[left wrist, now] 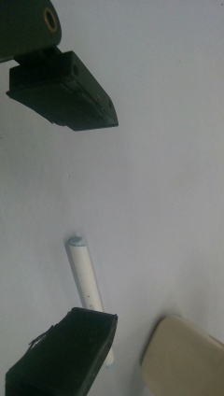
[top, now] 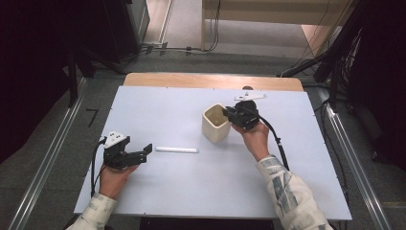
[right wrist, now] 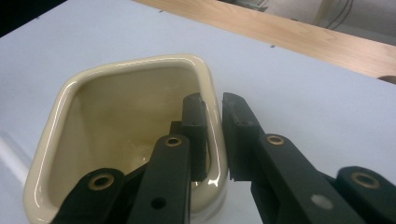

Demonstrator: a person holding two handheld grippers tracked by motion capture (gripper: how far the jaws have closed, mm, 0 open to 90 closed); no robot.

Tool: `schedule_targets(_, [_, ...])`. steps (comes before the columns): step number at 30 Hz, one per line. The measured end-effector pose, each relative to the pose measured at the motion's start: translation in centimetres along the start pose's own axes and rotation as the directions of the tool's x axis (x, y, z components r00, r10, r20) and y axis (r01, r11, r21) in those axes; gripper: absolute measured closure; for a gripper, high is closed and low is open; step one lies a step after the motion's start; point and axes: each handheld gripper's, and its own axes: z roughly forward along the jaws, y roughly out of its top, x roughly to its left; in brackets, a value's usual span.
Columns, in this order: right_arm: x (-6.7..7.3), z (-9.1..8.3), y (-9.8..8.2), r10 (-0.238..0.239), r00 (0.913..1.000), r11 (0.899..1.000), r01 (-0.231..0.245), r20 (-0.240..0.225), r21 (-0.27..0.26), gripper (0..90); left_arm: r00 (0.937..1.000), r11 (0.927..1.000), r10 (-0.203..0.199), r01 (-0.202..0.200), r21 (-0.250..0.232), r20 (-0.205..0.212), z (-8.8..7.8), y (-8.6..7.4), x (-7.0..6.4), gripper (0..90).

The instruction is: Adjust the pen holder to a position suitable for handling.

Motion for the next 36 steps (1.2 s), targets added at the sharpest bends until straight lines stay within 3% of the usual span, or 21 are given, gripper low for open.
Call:
schedule_targets(6, [1.0, 0.2, 0.0, -0.019, 0.9998, 1.0, 0.019, -0.009, 0.001, 77.8, 1.0, 1.0, 0.005, -0.005, 0.005, 0.007, 0.0, 0.0, -0.1, 6.8])
schedule_targets(12, [0.9, 0.3, 0.0, -0.017, 0.9997, 1.0, 0.017, -0.019, -0.001, 76.3, 0.9998, 0.9998, 0.016, -0.016, 0.009, 0.009, 0.1, -0.1, -0.2, 6.8])
schedule_targets(15, [0.8, 0.2, 0.0, -0.007, 0.9998, 1.0, 0.007, -0.021, -0.009, 68.7, 0.9998, 0.9998, 0.016, -0.016, 0.008, 0.009, 0.1, -0.1, -0.2, 6.8])
schedule_targets(16, [0.5, -0.1, 0.0, 0.013, 0.9995, 1.0, -0.014, -0.03, -0.019, 61.5, 0.9998, 0.9999, 0.015, -0.015, 0.008, 0.009, 0.1, -0.1, -0.3, 6.8])
schedule_targets(18, [0.3, -0.3, 0.0, 0.019, 0.9995, 0.999, -0.02, -0.027, -0.026, 59.5, 0.9998, 0.9998, 0.018, -0.018, 0.009, 0.007, 0.1, -0.1, -0.3, 6.8])
schedule_targets(20, [-0.1, -0.9, 0.0, 0.026, 0.9994, 0.998, -0.028, -0.024, -0.053, 55.6, 0.9998, 0.9998, 0.019, -0.019, 0.008, 0.007, 0.1, -0.1, -0.3, 6.8])
schedule_targets(21, [-0.7, -1.7, 0.0, 0.048, 0.9982, 0.996, -0.05, -0.037, -0.077, 49.6, 0.9998, 0.9998, 0.018, -0.019, 0.008, 0.007, 0.1, -0.1, -0.3, 6.8])
schedule_targets(25, [-1.3, -3.0, -0.2, 0.059, 0.9977, 0.992, -0.062, -0.033, -0.112, 44.6, 0.9997, 0.9997, 0.023, -0.023, 0.011, 0.004, 0.2, -0.1, -0.3, 6.8])
schedule_targets(29, [-2.6, -5.2, -1.1, 0.086, 0.9963, 0.984, -0.086, -0.003, -0.156, 35.8, 0.9996, 0.9996, 0.027, -0.027, 0.012, 0.004, 0.2, -0.2, -0.4, 6.8])
schedule_targets(36, [-3.7, -7.1, -3.1, 0.113, 0.9929, 0.98, -0.106, 0.036, -0.169, 28.4, 0.9996, 0.9995, 0.029, -0.029, 0.015, 0.002, 0.3, -0.2, -0.4, 6.8])
